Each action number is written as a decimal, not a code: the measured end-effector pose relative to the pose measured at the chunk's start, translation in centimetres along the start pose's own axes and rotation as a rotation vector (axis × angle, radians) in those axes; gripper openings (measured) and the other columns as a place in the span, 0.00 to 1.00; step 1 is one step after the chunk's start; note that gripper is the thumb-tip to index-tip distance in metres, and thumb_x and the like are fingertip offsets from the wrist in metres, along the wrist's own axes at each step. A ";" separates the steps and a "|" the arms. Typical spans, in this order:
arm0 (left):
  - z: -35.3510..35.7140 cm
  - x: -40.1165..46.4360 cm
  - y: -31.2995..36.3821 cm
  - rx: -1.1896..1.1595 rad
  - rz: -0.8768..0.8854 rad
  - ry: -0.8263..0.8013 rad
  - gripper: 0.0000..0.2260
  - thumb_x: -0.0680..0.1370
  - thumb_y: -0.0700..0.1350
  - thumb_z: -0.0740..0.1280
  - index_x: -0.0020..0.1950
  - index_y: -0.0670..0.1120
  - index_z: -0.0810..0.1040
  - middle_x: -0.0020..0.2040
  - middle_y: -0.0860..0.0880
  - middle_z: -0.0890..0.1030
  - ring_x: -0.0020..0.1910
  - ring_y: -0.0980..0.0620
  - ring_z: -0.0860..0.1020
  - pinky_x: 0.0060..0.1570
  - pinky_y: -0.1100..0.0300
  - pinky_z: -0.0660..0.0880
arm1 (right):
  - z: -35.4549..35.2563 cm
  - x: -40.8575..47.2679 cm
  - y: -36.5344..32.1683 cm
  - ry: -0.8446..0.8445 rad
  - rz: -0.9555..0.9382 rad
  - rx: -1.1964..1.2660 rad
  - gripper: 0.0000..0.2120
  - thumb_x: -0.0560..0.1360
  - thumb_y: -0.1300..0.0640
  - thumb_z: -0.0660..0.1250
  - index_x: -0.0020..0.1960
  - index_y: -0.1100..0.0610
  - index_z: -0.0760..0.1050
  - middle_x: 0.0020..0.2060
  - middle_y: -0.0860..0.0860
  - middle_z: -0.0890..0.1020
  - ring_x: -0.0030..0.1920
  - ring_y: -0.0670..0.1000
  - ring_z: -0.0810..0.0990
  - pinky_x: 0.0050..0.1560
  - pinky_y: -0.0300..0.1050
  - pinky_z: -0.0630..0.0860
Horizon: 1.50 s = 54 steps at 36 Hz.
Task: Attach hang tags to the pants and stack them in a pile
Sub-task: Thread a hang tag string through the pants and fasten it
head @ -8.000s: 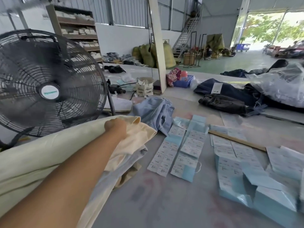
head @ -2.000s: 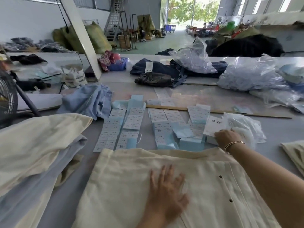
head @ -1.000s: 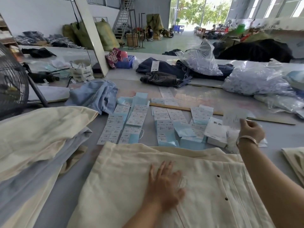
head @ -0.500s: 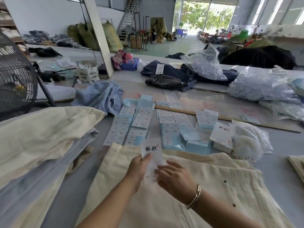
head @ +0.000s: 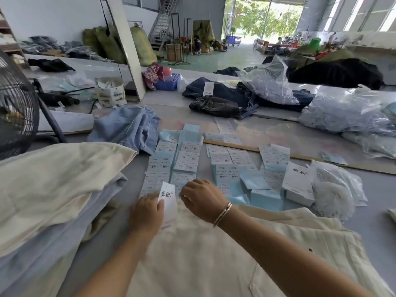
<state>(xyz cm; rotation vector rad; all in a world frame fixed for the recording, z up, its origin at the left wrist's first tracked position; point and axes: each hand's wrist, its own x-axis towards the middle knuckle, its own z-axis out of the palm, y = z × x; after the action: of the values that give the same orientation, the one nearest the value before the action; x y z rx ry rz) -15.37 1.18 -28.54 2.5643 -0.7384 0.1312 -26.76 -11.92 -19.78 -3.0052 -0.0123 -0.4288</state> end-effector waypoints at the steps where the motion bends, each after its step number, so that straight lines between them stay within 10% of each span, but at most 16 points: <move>1: 0.0 -0.2 0.0 0.011 0.022 0.038 0.15 0.71 0.47 0.61 0.44 0.38 0.82 0.43 0.37 0.83 0.42 0.37 0.81 0.44 0.47 0.75 | 0.7 1.0 0.1 -0.014 0.029 0.021 0.13 0.80 0.55 0.58 0.53 0.57 0.80 0.50 0.53 0.82 0.52 0.55 0.78 0.55 0.51 0.74; 10: 0.2 -0.1 -0.3 0.102 0.082 0.154 0.16 0.69 0.49 0.56 0.34 0.41 0.79 0.31 0.42 0.80 0.29 0.43 0.79 0.31 0.54 0.75 | 6.1 9.6 0.2 -0.132 0.364 0.208 0.14 0.79 0.59 0.59 0.57 0.60 0.80 0.55 0.57 0.81 0.55 0.59 0.79 0.56 0.54 0.76; 15: -0.4 0.0 -0.2 0.130 0.116 0.091 0.10 0.59 0.40 0.79 0.35 0.43 0.80 0.32 0.44 0.80 0.31 0.45 0.80 0.30 0.53 0.75 | 8.0 12.8 1.1 -0.231 0.522 0.240 0.13 0.78 0.56 0.62 0.55 0.62 0.80 0.52 0.59 0.82 0.54 0.60 0.79 0.56 0.51 0.76; 22: -0.4 0.3 -0.4 0.132 0.140 0.087 0.14 0.56 0.41 0.82 0.33 0.44 0.79 0.30 0.45 0.79 0.29 0.46 0.79 0.29 0.55 0.74 | 9.6 14.6 1.2 -0.343 0.486 0.085 0.18 0.74 0.45 0.69 0.55 0.58 0.79 0.52 0.56 0.81 0.52 0.58 0.80 0.48 0.49 0.76; 34: 0.8 0.4 -0.9 0.051 0.021 0.051 0.08 0.76 0.50 0.64 0.49 0.48 0.79 0.50 0.48 0.82 0.51 0.48 0.77 0.50 0.54 0.68 | 9.1 15.6 0.6 -0.348 0.436 -0.025 0.11 0.78 0.60 0.63 0.60 0.62 0.75 0.57 0.58 0.80 0.57 0.60 0.79 0.54 0.52 0.77; 54: 1.0 0.5 -1.0 0.080 0.037 0.049 0.08 0.74 0.48 0.64 0.47 0.47 0.79 0.47 0.48 0.82 0.49 0.48 0.77 0.46 0.54 0.67 | 9.8 15.2 1.3 -0.318 0.335 -0.093 0.10 0.78 0.59 0.62 0.54 0.62 0.78 0.51 0.58 0.82 0.51 0.59 0.81 0.44 0.48 0.75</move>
<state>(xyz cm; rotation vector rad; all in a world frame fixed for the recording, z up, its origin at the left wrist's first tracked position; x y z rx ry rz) -14.47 1.26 -29.80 2.6141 -0.7768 0.2386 -9.38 -12.30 -25.04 -3.0440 0.4880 0.0837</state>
